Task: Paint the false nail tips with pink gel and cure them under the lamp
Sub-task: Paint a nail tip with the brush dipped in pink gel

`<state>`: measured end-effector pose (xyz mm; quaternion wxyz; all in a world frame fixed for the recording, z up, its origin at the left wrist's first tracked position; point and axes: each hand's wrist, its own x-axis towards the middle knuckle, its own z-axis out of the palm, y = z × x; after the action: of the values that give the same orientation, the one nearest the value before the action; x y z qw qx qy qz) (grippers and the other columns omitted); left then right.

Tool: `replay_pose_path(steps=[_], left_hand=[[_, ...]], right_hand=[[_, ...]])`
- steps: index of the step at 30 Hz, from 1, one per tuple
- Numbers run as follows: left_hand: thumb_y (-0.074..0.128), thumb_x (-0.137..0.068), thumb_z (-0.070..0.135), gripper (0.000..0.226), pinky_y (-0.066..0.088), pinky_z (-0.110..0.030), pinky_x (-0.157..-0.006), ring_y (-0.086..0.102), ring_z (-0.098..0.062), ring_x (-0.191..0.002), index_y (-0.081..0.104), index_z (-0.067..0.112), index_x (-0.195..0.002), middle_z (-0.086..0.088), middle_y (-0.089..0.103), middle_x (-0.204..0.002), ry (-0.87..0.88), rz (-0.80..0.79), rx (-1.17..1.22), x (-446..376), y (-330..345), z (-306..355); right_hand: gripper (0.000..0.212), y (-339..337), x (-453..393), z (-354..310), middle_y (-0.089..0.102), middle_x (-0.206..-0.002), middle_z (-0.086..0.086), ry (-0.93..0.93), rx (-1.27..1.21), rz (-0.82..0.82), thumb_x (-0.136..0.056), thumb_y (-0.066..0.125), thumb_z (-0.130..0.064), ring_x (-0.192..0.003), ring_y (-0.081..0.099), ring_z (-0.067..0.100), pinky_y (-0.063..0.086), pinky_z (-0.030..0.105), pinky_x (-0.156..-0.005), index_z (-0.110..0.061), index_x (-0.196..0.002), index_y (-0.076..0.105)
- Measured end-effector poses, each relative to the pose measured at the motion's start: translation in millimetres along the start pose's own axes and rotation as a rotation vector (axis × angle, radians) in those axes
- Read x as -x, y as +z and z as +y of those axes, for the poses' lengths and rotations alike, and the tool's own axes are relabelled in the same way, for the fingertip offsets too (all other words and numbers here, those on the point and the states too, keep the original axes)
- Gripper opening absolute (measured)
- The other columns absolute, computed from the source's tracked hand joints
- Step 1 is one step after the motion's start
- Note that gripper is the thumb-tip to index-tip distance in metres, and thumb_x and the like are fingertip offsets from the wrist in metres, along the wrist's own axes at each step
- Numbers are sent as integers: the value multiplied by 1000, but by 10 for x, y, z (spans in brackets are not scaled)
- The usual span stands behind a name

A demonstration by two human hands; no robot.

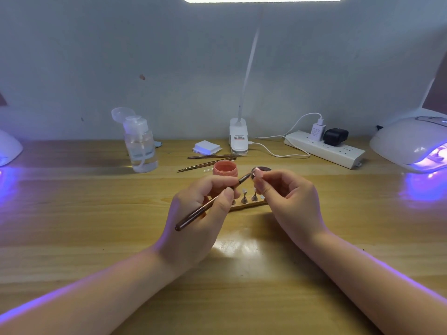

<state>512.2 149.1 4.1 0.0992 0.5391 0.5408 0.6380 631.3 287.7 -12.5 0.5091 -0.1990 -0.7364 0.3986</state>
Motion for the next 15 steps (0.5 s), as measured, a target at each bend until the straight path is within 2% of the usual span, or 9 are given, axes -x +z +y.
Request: replay_pose_path(steps=[3, 6, 10, 13, 15], left_hand=[[54, -84, 32, 23, 56, -37, -77, 70, -18, -86, 68, 20, -97, -1, 74, -87, 18, -9, -7, 16, -11, 18], [53, -86, 31, 24, 56, -37, -78, 69, -21, -88, 68, 16, -99, -2, 73, -88, 53, 12, -7, 20, -12, 35], [59, -89, 24, 22, 54, -35, -85, 68, -19, -100, 67, 17, -109, 3, 73, -98, 37, 33, -78, 8, 0, 41], [59, -87, 20, 22, 55, -38, -83, 68, -18, -97, 69, 17, -107, 4, 74, -96, 22, 5, -109, 17, 1, 45], [61, -88, 25, 20, 55, -41, -80, 68, -20, -94, 70, 19, -104, 3, 73, -92, 28, -16, -115, 26, -1, 50]], right_hand=[[1, -6, -2, -3, 73, -81, -3, 9, 12, 0, -85, 72, -27, -73, 69, 18, 57, 48, -71, -27, -85, 72], [2, -13, 2, -35, 73, -78, -3, -56, 81, 17, -85, 72, -24, -69, 67, 12, 55, 40, -67, -23, -86, 72], [10, -29, -7, -69, 73, -81, 0, -188, 225, 34, -86, 71, -19, -70, 67, 19, 53, 41, -64, -10, -89, 73], [12, -52, -19, -72, 73, -81, 1, -237, 287, 42, -85, 71, -17, -69, 66, 19, 52, 40, -63, -7, -90, 74], [10, -62, -24, -69, 72, -80, -1, -244, 308, 52, -85, 71, -17, -66, 64, 18, 51, 38, -61, -7, -89, 74]])
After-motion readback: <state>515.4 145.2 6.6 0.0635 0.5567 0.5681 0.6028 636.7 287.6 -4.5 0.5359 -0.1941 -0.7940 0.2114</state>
